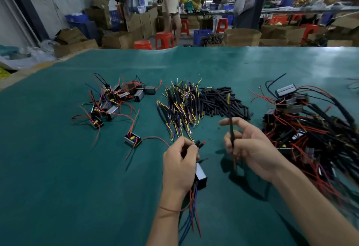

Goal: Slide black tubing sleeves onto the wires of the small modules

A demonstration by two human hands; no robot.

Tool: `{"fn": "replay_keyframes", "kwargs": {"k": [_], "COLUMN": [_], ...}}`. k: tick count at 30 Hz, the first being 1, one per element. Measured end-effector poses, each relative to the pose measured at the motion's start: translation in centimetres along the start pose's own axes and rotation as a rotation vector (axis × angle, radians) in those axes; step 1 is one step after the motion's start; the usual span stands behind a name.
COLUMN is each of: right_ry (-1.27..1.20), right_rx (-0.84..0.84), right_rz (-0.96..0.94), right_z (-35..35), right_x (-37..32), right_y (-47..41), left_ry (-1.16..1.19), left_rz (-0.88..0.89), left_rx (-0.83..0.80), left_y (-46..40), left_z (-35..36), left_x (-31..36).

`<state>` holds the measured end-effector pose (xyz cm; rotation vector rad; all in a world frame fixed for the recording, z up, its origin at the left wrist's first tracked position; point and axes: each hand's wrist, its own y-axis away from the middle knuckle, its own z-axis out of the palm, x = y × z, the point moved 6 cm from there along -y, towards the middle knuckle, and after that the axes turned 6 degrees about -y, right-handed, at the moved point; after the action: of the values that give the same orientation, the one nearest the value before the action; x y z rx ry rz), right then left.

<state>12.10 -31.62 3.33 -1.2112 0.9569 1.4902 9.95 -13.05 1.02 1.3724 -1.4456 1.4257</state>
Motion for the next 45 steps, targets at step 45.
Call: {"fn": "replay_keyframes", "kwargs": {"k": [45], "right_ry": [-0.046], "right_rx": [0.298], "right_rz": [-0.119], "right_z": [2.6], "right_x": [2.0], "right_y": [0.4], "left_ry": [-0.269], "left_rz": [0.057], "left_rx": [-0.007], "left_y": [0.3], "left_z": [0.6], "left_x": [0.8]}}
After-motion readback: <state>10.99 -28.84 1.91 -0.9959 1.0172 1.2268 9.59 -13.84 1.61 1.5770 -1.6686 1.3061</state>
